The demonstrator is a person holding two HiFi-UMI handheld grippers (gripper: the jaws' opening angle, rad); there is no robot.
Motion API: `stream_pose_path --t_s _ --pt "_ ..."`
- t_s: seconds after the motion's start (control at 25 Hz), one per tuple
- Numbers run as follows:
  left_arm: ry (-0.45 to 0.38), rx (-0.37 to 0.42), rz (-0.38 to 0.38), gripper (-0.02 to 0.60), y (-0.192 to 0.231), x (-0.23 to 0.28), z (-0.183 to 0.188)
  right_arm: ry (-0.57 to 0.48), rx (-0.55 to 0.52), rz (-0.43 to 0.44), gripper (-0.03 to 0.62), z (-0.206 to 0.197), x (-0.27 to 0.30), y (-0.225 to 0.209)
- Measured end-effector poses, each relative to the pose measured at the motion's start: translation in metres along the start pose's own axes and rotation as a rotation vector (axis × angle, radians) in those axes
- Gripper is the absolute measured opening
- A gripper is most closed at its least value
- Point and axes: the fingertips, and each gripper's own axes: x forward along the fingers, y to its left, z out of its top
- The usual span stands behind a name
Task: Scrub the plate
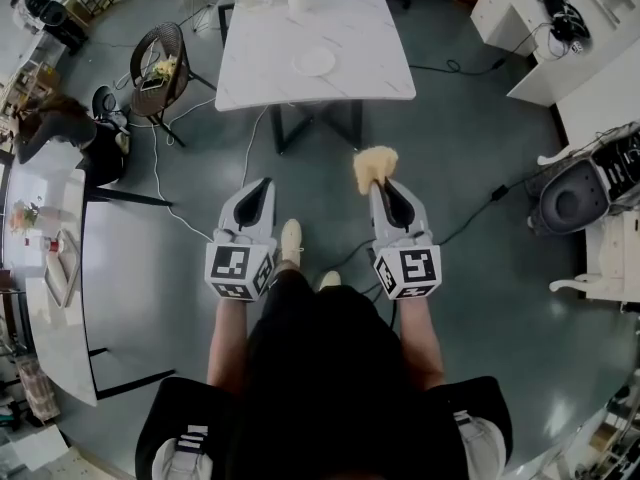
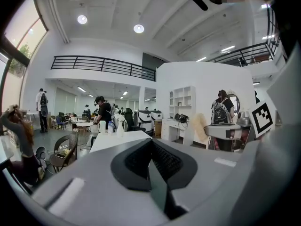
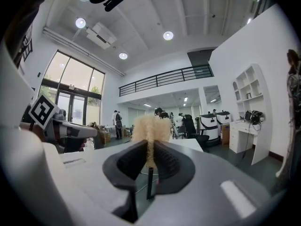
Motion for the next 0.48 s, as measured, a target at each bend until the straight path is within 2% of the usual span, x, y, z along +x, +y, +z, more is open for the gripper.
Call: stream_pose_path --t_s 0.24,0.48 --pt "0.01 -0.01 -0.007 0.008 0.023 0.036 0.0 0.018 0.0 -0.008 0.045 -0.003 0.039 -0.013" --pt "0.014 -0.022 -0.03 0.008 0.056 0.096 0.008 0.034 -0.015 -0.025 0.046 0.003 0.097 -0.034"
